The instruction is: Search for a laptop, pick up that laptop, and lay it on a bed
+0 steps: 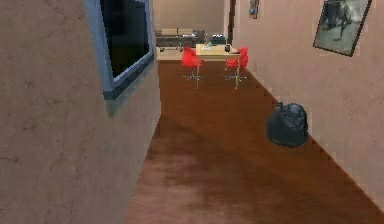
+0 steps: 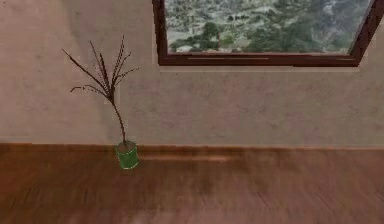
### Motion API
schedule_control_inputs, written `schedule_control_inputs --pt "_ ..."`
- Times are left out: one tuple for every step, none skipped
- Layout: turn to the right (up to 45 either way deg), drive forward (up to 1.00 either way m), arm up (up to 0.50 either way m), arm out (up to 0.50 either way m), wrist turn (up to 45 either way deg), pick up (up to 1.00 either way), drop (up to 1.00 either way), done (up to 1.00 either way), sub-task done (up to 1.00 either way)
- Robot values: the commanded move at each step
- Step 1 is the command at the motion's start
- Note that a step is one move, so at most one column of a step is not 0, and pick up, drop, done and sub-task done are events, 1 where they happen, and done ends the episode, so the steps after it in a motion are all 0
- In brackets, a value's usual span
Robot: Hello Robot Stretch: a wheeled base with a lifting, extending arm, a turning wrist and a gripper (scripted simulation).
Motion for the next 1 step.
schedule_control_inputs --pt "0.0 1.0 0.0 0.0 0.0 0.0 0.0 0.0 0.0"
